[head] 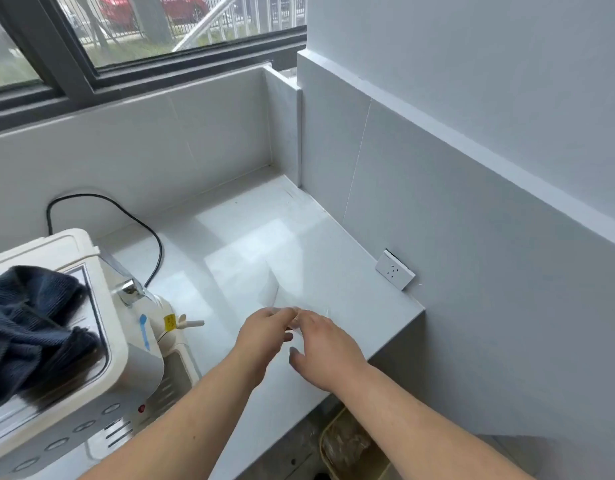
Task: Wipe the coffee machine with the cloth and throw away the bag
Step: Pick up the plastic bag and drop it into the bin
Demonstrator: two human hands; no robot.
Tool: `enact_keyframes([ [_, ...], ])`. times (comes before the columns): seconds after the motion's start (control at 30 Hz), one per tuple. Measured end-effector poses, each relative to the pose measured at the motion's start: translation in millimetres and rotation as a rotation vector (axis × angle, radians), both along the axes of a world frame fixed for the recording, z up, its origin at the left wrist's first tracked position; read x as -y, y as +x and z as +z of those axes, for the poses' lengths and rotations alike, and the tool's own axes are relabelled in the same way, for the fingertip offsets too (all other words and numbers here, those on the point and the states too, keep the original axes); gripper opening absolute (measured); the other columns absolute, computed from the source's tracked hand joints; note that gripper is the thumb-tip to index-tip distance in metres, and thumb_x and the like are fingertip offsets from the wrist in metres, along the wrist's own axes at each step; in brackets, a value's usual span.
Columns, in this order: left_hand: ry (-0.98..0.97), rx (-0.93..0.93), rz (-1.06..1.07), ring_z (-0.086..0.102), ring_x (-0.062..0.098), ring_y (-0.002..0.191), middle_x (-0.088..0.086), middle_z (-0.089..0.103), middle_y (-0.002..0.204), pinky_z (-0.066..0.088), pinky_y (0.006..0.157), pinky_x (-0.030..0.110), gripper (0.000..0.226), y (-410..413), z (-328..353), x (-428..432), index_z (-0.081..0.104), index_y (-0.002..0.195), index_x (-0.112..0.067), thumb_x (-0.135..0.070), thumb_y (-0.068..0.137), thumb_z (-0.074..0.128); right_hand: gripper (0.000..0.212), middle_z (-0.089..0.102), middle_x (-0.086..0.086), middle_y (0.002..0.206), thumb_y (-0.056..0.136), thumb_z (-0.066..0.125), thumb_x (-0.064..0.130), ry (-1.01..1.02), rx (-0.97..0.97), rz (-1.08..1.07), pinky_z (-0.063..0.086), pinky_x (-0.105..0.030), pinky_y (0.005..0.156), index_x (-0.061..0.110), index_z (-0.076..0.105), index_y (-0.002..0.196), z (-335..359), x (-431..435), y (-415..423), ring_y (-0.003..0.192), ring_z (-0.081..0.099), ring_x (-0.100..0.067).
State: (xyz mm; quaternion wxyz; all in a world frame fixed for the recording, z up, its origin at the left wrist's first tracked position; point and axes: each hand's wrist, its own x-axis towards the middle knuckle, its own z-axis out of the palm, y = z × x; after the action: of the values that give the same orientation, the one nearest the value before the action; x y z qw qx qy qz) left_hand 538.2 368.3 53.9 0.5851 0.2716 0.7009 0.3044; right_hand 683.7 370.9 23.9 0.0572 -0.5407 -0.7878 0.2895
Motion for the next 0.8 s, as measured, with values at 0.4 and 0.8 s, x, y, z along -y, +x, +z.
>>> enact_keyframes([
  [0.4,0.19,-0.079,-0.289,0.074,0.012,0.098,-0.009,0.077,0.108,0.053,0.078,0.029,0.016,2,67,30,0.074,0.105,-0.027,-0.037,0.095,0.068,0.055,0.057,0.0,0.138,0.1,0.041,0.013,0.14,0.023,-0.258,0.052,-0.038,0.088,0.026,0.041,0.153,60,31,12,0.117,0.059,-0.024],
  [0.8,0.293,-0.047,-0.367,0.074,0.012,0.099,-0.015,0.08,0.099,0.058,0.089,0.035,0.016,11,117,43,0.075,0.105,-0.026,-0.03,0.098,0.061,0.076,0.07,-0.001,0.106,0.095,0.043,0.009,0.309,0.04,-0.235,0.044,-0.037,0.064,0.051,0.014,0.151,114,66,16,0.084,0.062,-0.028],
])
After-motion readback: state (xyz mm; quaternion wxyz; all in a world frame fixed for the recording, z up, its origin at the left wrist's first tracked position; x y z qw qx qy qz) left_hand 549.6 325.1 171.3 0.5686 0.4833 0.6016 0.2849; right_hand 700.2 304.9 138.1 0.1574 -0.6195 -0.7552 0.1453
